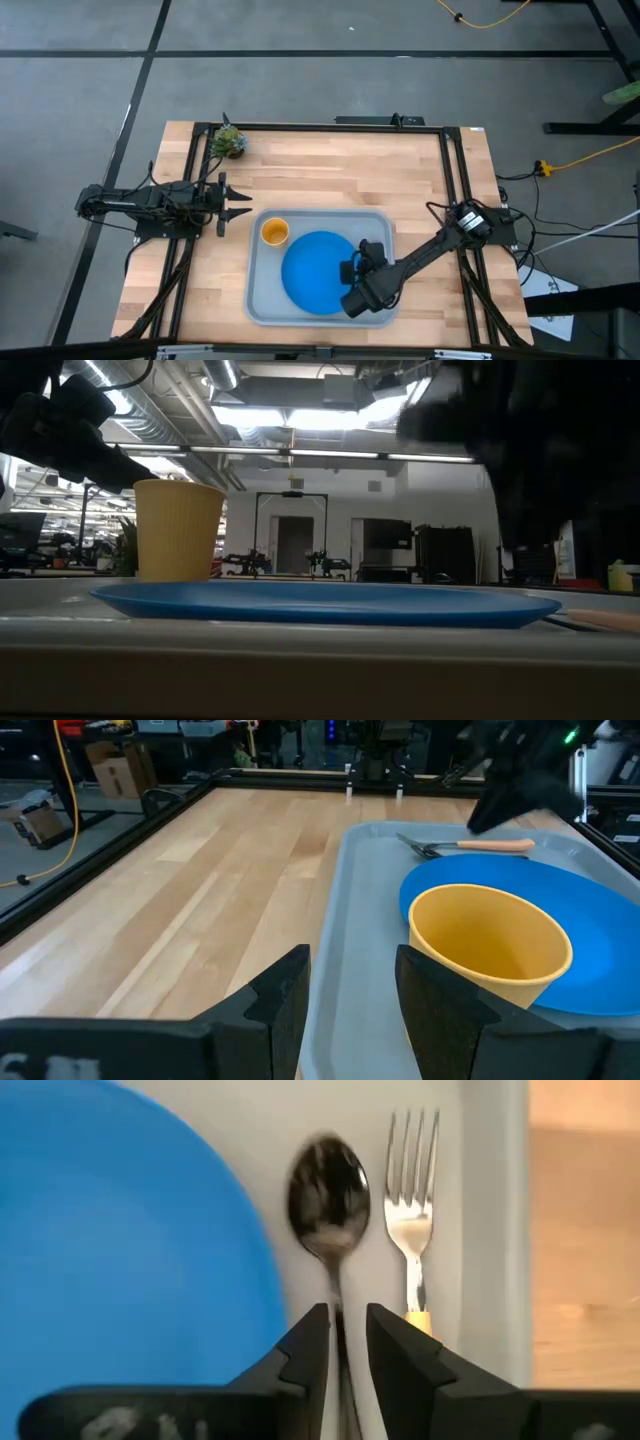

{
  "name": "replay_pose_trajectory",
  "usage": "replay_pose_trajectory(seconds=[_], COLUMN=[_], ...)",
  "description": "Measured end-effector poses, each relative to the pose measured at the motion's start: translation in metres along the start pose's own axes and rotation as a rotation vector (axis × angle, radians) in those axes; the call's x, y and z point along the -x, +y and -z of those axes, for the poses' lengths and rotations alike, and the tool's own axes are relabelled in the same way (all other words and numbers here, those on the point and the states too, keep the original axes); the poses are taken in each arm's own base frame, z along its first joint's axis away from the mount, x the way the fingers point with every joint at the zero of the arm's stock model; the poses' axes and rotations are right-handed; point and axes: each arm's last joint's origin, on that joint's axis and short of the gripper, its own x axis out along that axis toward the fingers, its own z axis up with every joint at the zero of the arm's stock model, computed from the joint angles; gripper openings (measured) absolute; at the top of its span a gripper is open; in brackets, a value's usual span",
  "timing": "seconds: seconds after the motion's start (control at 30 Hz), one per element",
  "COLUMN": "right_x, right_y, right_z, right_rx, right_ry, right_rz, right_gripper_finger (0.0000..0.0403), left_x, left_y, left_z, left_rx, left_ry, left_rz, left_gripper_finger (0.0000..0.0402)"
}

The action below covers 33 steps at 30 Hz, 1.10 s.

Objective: Pick and place plate/cup/fork/spoon on tray
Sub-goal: Return to Home Position

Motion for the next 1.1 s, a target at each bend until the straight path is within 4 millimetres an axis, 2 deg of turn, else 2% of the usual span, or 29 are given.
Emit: replay_pose_trajectory(seconds=[0.17,0.3,0.4,0.53,0.8,0.93,1.1], right_x=[0.04,0.073,0.089,0.1,0.118,0.118,0.109], right_y=[0.011,0.027,0.034,0.045,0.074,0.076,0.08], right_z=[-0.005,-0.006,-0.004,0.002,0.013,0.012,0.002], right_rx=[-0.014,-0.008,0.017,0.3,0.928,1.174,1.305], right_ry=[-0.057,0.061,0.037,-0.188,-0.349,-0.464,-0.48], right_rz=[-0.144,-0.288,-0.424,-0.612,-0.878,-0.862,-0.8], right_gripper_finger=[0.0075,0.0075,0.0075,0.0074,0.0074,0.0074,0.0074], left_x=[0.0,0.0,0.0,0.0,0.0,0.0,0.0], left_y=[0.0,0.0,0.0,0.0,0.0,0.0,0.0], left_z=[0.0,0.0,0.0,0.0,0.0,0.0,0.0], left_rx=[0.0,0.0,0.0,0.0,0.0,0.0,0.0], left_ry=[0.0,0.0,0.0,0.0,0.0,0.0,0.0], left_rz=[0.0,0.0,0.0,0.0,0.0,0.0,0.0], left_gripper_finger=[0.0143,0.0143,0.0143,0.0143,0.0143,0.0143,0.0143])
